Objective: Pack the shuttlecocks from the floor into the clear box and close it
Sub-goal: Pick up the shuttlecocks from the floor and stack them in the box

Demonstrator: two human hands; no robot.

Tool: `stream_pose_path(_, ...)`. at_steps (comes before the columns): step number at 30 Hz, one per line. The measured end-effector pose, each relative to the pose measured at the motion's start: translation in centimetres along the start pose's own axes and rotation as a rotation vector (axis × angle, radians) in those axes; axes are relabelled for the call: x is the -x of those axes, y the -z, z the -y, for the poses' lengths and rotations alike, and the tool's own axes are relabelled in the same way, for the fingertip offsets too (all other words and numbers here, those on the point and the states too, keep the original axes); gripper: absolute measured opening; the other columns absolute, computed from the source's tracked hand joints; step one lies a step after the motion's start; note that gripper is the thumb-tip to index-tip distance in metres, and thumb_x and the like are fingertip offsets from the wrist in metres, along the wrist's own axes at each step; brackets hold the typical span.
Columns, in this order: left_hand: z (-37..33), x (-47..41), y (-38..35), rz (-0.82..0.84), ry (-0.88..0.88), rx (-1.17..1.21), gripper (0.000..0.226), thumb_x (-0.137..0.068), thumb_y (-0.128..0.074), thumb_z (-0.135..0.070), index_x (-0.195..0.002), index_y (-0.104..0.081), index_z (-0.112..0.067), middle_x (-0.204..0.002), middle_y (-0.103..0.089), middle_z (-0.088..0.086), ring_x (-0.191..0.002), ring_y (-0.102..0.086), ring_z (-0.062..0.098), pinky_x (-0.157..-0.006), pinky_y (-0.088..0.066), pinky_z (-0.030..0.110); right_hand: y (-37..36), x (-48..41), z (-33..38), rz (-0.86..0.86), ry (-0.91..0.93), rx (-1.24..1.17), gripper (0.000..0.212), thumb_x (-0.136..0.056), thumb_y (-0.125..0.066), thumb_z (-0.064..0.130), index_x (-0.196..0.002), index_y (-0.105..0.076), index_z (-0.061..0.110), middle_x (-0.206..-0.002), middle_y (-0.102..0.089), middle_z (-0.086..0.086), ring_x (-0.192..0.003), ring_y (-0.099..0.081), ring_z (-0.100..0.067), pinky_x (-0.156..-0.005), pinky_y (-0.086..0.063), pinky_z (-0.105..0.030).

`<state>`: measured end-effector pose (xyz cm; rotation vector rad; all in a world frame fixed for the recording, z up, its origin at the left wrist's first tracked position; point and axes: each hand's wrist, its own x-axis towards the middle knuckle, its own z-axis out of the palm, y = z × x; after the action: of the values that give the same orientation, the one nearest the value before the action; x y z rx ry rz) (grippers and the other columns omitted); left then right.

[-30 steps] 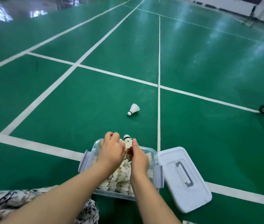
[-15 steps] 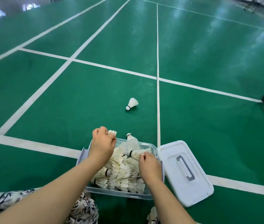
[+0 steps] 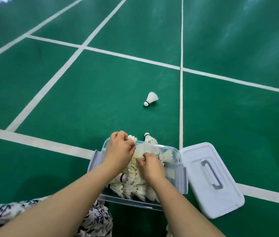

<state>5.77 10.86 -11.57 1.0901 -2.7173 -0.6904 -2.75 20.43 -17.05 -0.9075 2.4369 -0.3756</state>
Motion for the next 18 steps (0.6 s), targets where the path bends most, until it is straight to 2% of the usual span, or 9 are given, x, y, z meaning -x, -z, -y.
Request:
stream_pose_path(3, -0.2, 0.1, -0.1, 0.001, -0.026, -0.009, 0.029, -0.092, -0.048, -0.029, -0.098, -0.069, -0.010, -0.112, -0.049, 0.007, -0.115, -0.034, 0.026, -0.096, -0.033, 0.033, 0.9, 1.1, -0.4, -0.148, -0.027, -0.119, 0.041, -0.092, -0.048, 0.040, -0.129, -0.043, 0.022, -0.132, -0.048, 0.001, -0.111, -0.055, -0.019, -0.087, -0.047, -0.033)
stream_pose_path(5, -0.9, 0.5, 0.2, 0.013, -0.070, 0.002, 0.024, -0.089, -0.054, -0.023, -0.089, -0.071, -0.007, -0.104, -0.053, 0.011, -0.110, -0.040, 0.031, -0.092, -0.037, 0.038, 1.6, 2.0, -0.6, -0.211, 0.048, -0.138, 0.050, -0.090, -0.053, 0.036, -0.135, -0.036, 0.027, -0.137, -0.039, 0.002, -0.120, -0.047, -0.017, -0.094, -0.045, -0.032)
stream_pose_path(8, -1.9, 1.0, 0.2, 0.034, -0.135, -0.004, 0.018, -0.075, -0.059, -0.018, -0.064, -0.069, -0.008, -0.079, -0.057, 0.012, -0.082, -0.054, 0.036, -0.069, -0.053, 0.044, 2.8, 2.9, -0.2, -0.214, 0.132, -0.154, 0.055, -0.088, -0.058, 0.030, -0.138, -0.034, 0.034, -0.143, -0.029, 0.003, -0.130, -0.035, -0.017, -0.100, -0.042, -0.033)
stream_pose_path(9, -2.3, 1.0, 0.2, 0.015, -0.193, -0.019, 0.019, -0.074, -0.056, -0.019, -0.064, -0.069, -0.009, -0.077, -0.057, 0.011, -0.080, -0.054, 0.034, -0.068, -0.053, 0.044, 3.2, 3.2, -0.1, -0.215, 0.131, -0.157, 0.051, -0.088, -0.058, 0.028, -0.135, -0.039, 0.033, -0.144, -0.029, 0.003, -0.132, -0.032, -0.017, -0.101, -0.040, -0.033)
stream_pose_path(10, -2.9, 1.2, 0.4, 0.039, -0.225, -0.012, 0.021, -0.078, -0.053, -0.020, -0.071, -0.070, -0.009, -0.084, -0.056, 0.011, -0.087, -0.052, 0.033, -0.077, -0.051, 0.044, 3.6, 3.4, -0.1, -0.223, 0.125, -0.152, 0.045, -0.088, -0.057, 0.027, -0.131, -0.045, 0.030, -0.144, -0.030, 0.003, -0.132, -0.031, -0.018, -0.102, -0.038, -0.032)
stream_pose_path(12, -3.9, 1.6, 0.8, 0.119, -0.264, -0.024, 0.029, -0.087, -0.046, -0.024, -0.089, -0.070, -0.008, -0.101, -0.053, 0.010, -0.104, -0.041, 0.027, -0.094, -0.036, 0.035, 4.2, 4.0, -0.3, -0.236, 0.124, -0.129, 0.031, -0.089, -0.055, 0.025, -0.120, -0.055, 0.022, -0.141, -0.036, 0.003, -0.129, -0.032, -0.018, -0.101, -0.034, -0.029)
stream_pose_path(15, -4.5, 2.2, 1.5, 0.223, -0.268, 0.020, 0.043, -0.080, -0.035, -0.031, -0.089, -0.069, -0.006, -0.110, -0.051, 0.010, -0.111, -0.040, 0.025, -0.098, -0.031, 0.030, 4.8, 4.9, -1.0, -0.208, 0.167, -0.142, 0.023, -0.091, -0.053, 0.027, -0.109, -0.062, 0.016, -0.128, -0.049, 0.003, -0.120, -0.035, -0.018, -0.097, -0.032, -0.027)
stream_pose_path(18, -4.3, 2.8, 1.5, 0.173, -0.309, 0.081, 0.046, -0.079, -0.033, -0.033, -0.093, -0.070, -0.008, -0.132, -0.046, 0.014, -0.129, -0.036, 0.029, -0.110, -0.027, 0.034, 5.4, 5.7, -1.5, -0.219, 0.134, -0.207, 0.019, -0.090, -0.054, 0.030, -0.092, -0.065, 0.014, -0.101, -0.058, 0.003, -0.106, -0.044, -0.019, -0.088, -0.037, -0.030)
